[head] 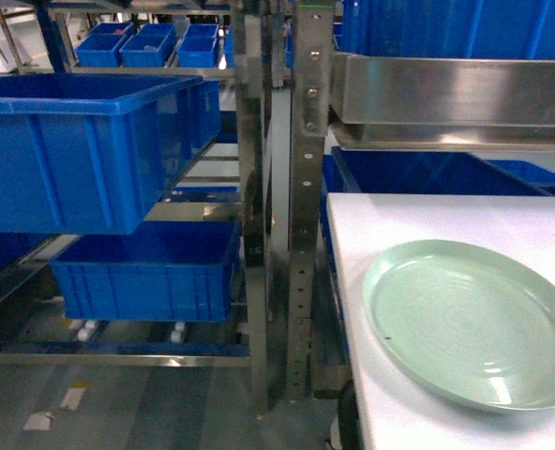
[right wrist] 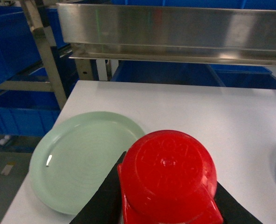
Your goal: Sort and place red and yellow blocks in left bins
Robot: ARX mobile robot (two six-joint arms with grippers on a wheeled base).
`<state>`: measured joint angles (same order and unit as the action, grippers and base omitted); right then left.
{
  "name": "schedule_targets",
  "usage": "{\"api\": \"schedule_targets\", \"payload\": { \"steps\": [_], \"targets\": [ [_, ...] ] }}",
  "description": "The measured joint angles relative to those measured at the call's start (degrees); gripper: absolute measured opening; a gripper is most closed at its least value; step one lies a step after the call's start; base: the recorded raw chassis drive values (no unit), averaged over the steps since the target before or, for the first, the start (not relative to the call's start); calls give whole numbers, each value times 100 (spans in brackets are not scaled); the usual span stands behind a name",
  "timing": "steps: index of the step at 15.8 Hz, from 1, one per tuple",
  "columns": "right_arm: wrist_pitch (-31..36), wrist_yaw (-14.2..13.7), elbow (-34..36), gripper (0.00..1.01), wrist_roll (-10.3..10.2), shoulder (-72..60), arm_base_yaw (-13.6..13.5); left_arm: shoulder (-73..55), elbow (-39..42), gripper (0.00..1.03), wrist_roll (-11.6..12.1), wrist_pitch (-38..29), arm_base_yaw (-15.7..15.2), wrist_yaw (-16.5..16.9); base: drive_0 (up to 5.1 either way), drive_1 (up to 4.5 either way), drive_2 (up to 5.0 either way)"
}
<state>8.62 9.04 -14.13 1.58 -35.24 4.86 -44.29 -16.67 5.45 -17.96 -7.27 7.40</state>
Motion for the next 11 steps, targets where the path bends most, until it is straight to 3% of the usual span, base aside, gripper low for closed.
{"api": "schedule_targets", "payload": {
  "steps": [11],
  "targets": [
    [0, 0, 0, 28, 0, -4, 0, -2, 0, 57, 2, 7, -7, -7, -504, 232, 232]
  ]
}}
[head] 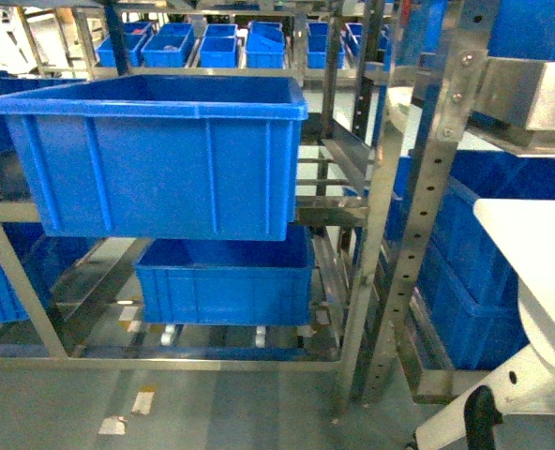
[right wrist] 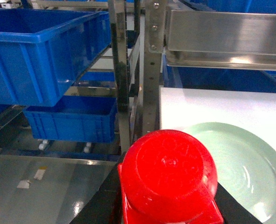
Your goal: Sort and place red and yellow blocks in left bins
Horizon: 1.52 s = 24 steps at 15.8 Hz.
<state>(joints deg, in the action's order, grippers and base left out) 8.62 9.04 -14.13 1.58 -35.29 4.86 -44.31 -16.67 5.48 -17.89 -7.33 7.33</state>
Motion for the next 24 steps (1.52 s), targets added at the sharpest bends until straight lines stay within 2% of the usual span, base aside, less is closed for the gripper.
{"api": "schedule_targets", "payload": {
  "steps": [24],
  "targets": [
    [2, 0, 0, 27, 0, -4, 0, 4, 0, 57, 55, 13, 0, -2, -504, 232, 232]
  ]
}}
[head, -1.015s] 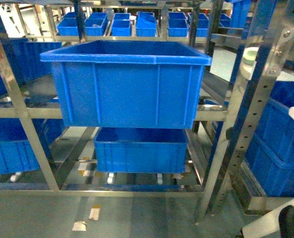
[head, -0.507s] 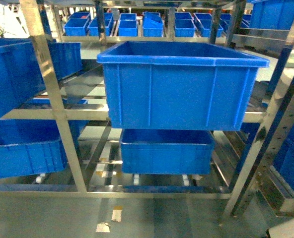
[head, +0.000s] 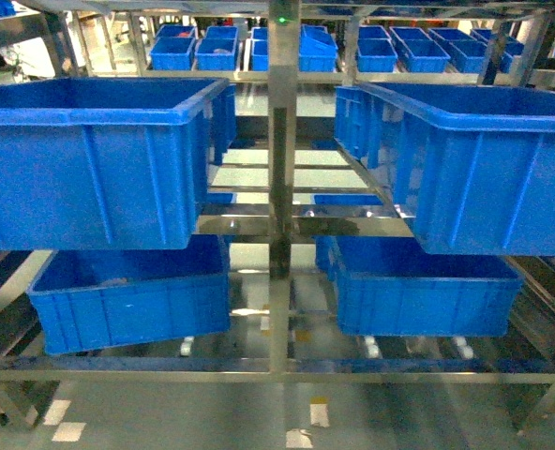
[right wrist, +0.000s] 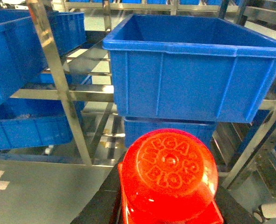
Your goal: Sort and place red and yellow blocks in left bins
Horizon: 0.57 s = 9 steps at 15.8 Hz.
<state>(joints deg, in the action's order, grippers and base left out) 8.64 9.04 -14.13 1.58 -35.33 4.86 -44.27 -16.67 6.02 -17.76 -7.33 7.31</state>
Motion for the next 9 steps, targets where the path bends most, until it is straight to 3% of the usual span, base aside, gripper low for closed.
{"api": "schedule_targets", "payload": {
  "steps": [7, 9],
  "targets": [
    [4, 7, -9, 27, 2, 24, 0, 15, 0, 56, 0, -24, 7, 0, -504, 232, 232],
    [0, 4, -9, 27, 2, 17, 0, 7, 0, 56, 0, -15, 0, 0, 3, 422, -417]
  ]
}}
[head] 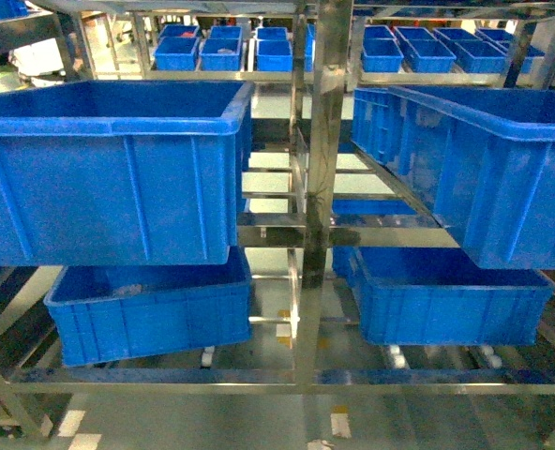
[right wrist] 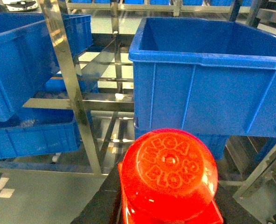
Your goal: Sort and place red and yellow blocks in left bins
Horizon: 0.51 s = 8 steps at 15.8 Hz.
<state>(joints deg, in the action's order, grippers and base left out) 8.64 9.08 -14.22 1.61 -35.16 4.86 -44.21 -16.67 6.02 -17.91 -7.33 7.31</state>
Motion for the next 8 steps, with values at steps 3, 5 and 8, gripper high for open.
{"api": "schedule_targets", "payload": {
  "steps": [3, 5, 8],
  "targets": [
    [-4, 0, 0, 27, 0, 0, 0, 0, 0, 56, 0, 13, 0, 0, -4, 415, -423],
    [-4, 0, 0, 27, 0, 0, 0, -4, 0, 56, 0, -7, 0, 0, -7, 411, -426],
    [2, 0, -2, 27, 0, -9, 0, -7, 2, 56, 0, 22, 0, 0, -7, 411, -426]
  ]
}}
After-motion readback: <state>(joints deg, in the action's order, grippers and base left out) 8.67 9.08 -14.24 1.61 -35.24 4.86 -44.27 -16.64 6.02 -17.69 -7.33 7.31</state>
